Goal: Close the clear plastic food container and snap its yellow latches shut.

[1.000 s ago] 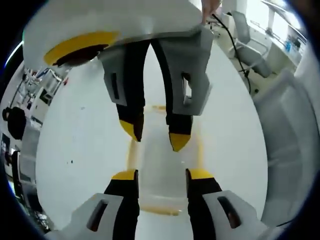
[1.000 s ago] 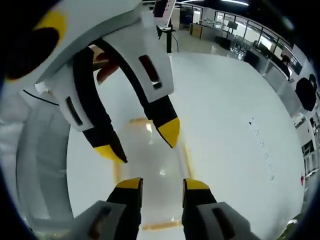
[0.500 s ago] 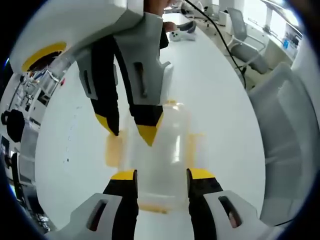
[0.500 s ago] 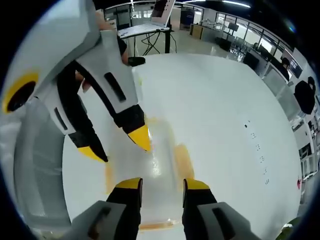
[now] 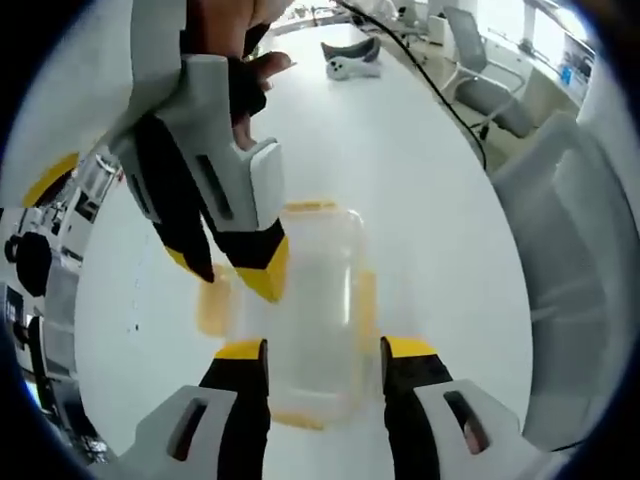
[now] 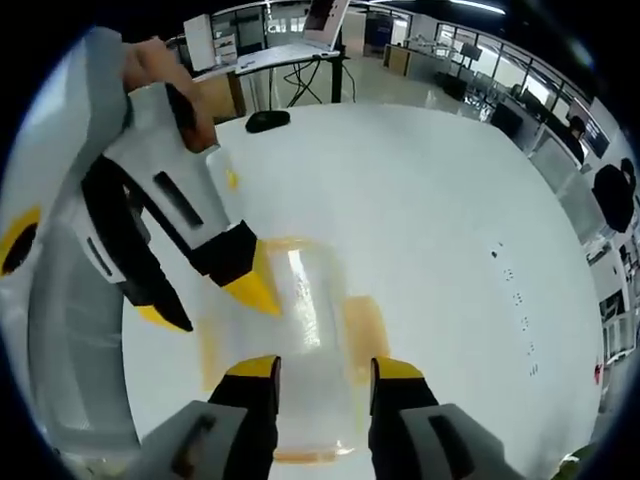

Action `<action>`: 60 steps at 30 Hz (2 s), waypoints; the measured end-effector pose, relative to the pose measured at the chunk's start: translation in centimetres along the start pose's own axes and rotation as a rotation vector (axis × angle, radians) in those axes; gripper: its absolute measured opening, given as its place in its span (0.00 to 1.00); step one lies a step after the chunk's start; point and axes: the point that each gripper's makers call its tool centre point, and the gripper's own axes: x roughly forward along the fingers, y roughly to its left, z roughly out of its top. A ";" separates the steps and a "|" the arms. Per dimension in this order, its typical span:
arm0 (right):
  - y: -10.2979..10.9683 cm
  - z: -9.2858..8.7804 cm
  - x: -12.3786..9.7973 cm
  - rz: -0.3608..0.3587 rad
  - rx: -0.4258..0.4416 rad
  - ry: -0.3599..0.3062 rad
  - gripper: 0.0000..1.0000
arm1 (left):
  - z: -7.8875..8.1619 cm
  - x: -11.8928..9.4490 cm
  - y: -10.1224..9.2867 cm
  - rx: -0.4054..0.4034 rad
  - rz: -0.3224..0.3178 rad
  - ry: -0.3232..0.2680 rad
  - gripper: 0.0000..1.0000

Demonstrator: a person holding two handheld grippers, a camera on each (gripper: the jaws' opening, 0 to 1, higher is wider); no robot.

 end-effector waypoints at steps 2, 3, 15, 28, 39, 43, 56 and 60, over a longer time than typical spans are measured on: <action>0.0 -0.1 0.4 0.008 -0.002 0.007 0.36 | 0.0 0.2 -0.2 0.008 0.007 0.004 0.44; 0.1 -0.2 0.5 0.013 -0.007 0.012 0.37 | -0.1 0.3 -0.2 0.016 0.012 0.011 0.44; 0.2 0.0 0.9 0.087 -0.040 0.029 0.36 | 0.1 1.1 -0.2 0.026 0.054 0.033 0.42; 0.5 0.1 1.4 0.199 -0.086 0.069 0.34 | -0.1 1.8 0.2 0.056 0.091 0.041 0.43; 0.6 0.0 1.7 0.245 -0.095 0.122 0.31 | -0.2 2.0 0.4 0.033 0.126 0.051 0.39; 1.3 -0.4 1.6 0.304 -0.067 0.181 0.28 | -0.4 2.5 0.7 0.030 0.150 0.087 0.37; 1.0 0.1 1.6 0.270 -0.091 0.155 0.31 | -0.4 2.2 0.5 0.036 0.163 0.064 0.38; 1.2 0.3 1.5 0.247 -0.110 0.174 0.32 | -0.4 2.0 0.4 0.040 0.164 0.045 0.39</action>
